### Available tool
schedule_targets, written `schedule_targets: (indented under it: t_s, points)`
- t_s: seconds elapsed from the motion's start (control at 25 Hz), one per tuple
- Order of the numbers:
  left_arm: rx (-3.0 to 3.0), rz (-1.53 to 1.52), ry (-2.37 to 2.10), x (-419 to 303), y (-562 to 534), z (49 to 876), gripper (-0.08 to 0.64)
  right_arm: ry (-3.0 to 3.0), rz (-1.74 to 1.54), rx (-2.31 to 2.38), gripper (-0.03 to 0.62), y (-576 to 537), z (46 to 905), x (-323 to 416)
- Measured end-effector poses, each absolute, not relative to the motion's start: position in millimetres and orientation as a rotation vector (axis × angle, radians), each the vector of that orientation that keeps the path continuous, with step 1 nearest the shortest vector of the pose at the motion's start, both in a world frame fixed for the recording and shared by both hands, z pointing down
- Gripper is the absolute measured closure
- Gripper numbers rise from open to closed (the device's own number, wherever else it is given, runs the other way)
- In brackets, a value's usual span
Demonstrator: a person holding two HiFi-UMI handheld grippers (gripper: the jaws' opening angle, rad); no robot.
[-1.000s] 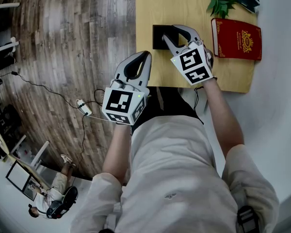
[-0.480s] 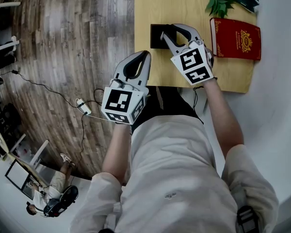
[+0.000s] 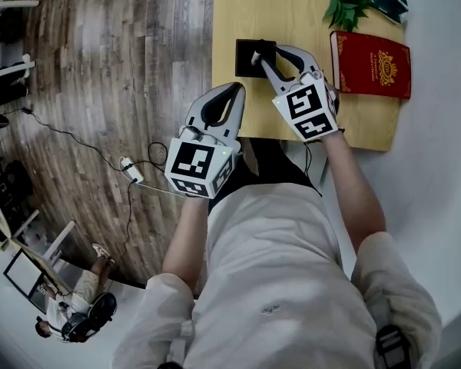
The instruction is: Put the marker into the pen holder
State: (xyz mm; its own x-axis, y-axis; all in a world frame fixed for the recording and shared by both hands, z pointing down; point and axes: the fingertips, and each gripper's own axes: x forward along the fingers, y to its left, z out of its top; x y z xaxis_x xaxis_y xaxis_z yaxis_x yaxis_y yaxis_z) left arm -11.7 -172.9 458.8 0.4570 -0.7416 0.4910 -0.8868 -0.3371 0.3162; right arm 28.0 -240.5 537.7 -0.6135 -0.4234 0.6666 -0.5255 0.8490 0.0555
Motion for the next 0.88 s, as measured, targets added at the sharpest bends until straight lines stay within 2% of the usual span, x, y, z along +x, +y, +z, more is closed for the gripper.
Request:
schedule_targets:
  t_s: [0.88]
  points:
    - [2.325,0.395,-1.173,-35,-120,437,0.548,-2.207,0.125,0.931,0.549,-182,486,36]
